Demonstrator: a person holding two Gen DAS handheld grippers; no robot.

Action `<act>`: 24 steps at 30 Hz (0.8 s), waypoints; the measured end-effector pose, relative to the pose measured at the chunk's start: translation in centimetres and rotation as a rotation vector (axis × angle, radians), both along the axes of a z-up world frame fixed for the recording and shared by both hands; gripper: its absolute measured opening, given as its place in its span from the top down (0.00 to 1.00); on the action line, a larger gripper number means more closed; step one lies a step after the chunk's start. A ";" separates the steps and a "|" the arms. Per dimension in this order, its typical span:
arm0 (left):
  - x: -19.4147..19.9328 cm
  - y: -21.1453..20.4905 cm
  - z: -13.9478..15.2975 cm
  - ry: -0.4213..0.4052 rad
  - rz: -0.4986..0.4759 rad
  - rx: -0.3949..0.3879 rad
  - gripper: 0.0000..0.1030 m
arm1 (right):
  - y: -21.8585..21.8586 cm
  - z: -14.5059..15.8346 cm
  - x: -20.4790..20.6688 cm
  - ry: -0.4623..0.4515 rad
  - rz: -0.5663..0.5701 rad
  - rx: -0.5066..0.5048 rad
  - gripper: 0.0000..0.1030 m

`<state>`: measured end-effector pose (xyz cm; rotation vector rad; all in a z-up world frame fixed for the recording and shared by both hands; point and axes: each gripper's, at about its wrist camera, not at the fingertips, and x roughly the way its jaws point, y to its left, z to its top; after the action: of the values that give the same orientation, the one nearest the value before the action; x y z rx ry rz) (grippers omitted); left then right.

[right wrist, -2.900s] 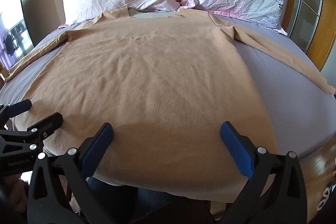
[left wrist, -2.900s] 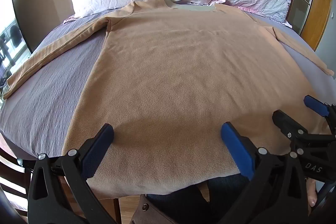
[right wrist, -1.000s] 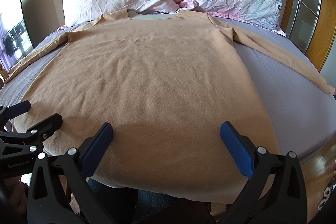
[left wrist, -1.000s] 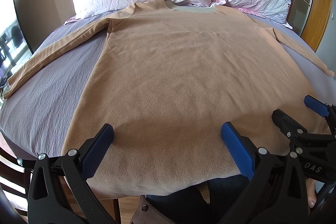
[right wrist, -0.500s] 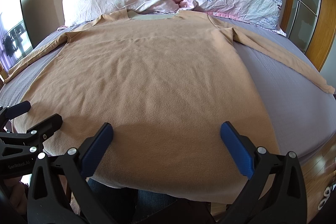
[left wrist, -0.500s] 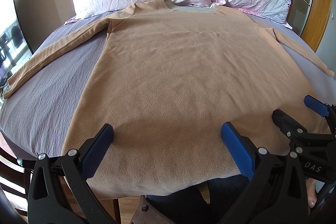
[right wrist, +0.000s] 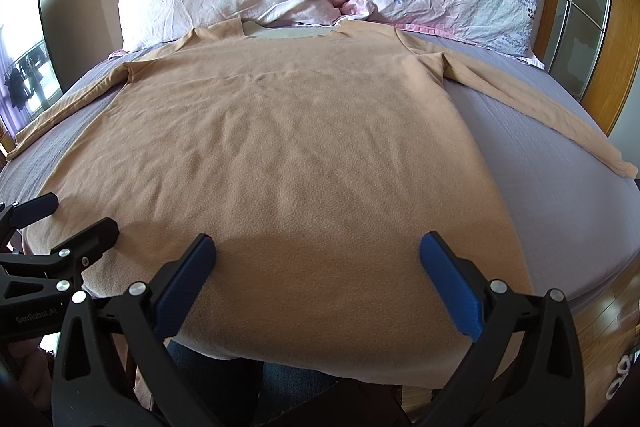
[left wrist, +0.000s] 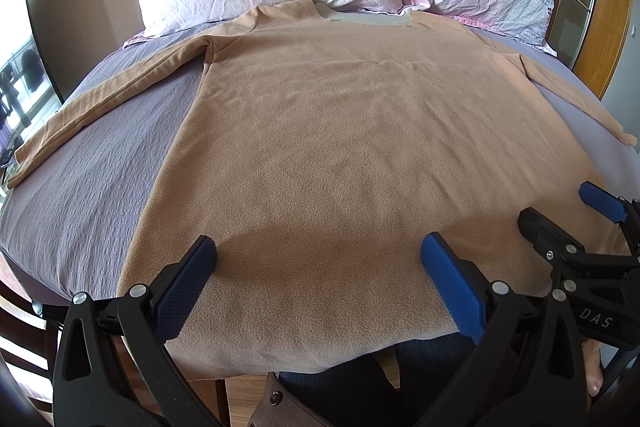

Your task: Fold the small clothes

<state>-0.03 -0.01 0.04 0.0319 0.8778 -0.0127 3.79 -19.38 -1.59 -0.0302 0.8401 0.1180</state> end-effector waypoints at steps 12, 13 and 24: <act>0.2 0.0 0.2 0.002 -0.010 0.005 0.01 | -3.6 0.8 1.2 -0.065 0.062 0.129 0.02; 0.3 0.1 0.3 0.007 -0.017 0.000 0.01 | -5.6 1.5 1.6 -0.081 0.022 0.197 0.02; 2.8 6.3 2.6 -0.100 -0.044 -0.386 0.01 | -37.5 1.0 6.7 -0.079 -0.840 0.836 0.33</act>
<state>2.80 6.29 2.60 -0.3065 0.7631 -0.2189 10.53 -56.89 -0.56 1.0857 0.6161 -0.3283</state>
